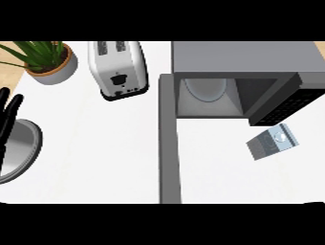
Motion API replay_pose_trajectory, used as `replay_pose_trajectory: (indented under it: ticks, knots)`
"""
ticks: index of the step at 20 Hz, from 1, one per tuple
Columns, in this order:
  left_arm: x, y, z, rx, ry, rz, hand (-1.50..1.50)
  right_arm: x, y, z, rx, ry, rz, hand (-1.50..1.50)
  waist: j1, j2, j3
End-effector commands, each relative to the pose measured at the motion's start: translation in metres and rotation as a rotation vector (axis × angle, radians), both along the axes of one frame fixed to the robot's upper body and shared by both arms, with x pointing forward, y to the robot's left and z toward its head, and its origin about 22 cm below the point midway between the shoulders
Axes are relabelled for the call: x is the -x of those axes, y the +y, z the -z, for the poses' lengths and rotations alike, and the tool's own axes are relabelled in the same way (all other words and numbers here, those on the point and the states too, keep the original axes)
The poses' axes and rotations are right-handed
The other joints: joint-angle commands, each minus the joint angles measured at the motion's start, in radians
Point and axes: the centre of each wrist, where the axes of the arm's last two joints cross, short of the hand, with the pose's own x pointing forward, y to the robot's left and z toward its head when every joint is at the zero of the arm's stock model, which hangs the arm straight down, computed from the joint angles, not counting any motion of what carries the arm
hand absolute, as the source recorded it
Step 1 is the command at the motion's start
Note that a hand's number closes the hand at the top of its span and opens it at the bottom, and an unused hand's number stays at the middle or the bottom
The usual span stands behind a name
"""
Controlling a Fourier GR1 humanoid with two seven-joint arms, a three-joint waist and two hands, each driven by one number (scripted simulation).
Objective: Pick up the milk, place it into the microwave and close the microwave
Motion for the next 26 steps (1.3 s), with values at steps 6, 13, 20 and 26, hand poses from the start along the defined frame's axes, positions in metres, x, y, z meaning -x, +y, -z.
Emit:
replay_pose_trajectory:
  ticks: [6,13,20,26]
  knots:
    - [0.051,0.032,-0.009,0.025,0.023,0.044,-1.50,0.019,-0.014,0.008,0.008,0.076,0.073,-1.50,0.003,0.000,0.000]
    - [0.090,0.054,-0.022,0.031,0.052,0.057,-1.50,-0.008,-0.007,0.047,0.061,0.096,0.119,-1.50,0.015,0.001,0.000]
    - [0.110,0.070,-0.019,0.023,0.018,0.019,-1.50,-0.013,-0.047,0.078,0.060,0.189,0.215,-1.50,0.012,0.000,0.000]
    - [0.121,0.064,-0.032,0.027,0.032,0.042,-1.50,-0.024,-0.069,0.137,0.075,0.246,0.295,-1.50,0.020,0.002,0.001]
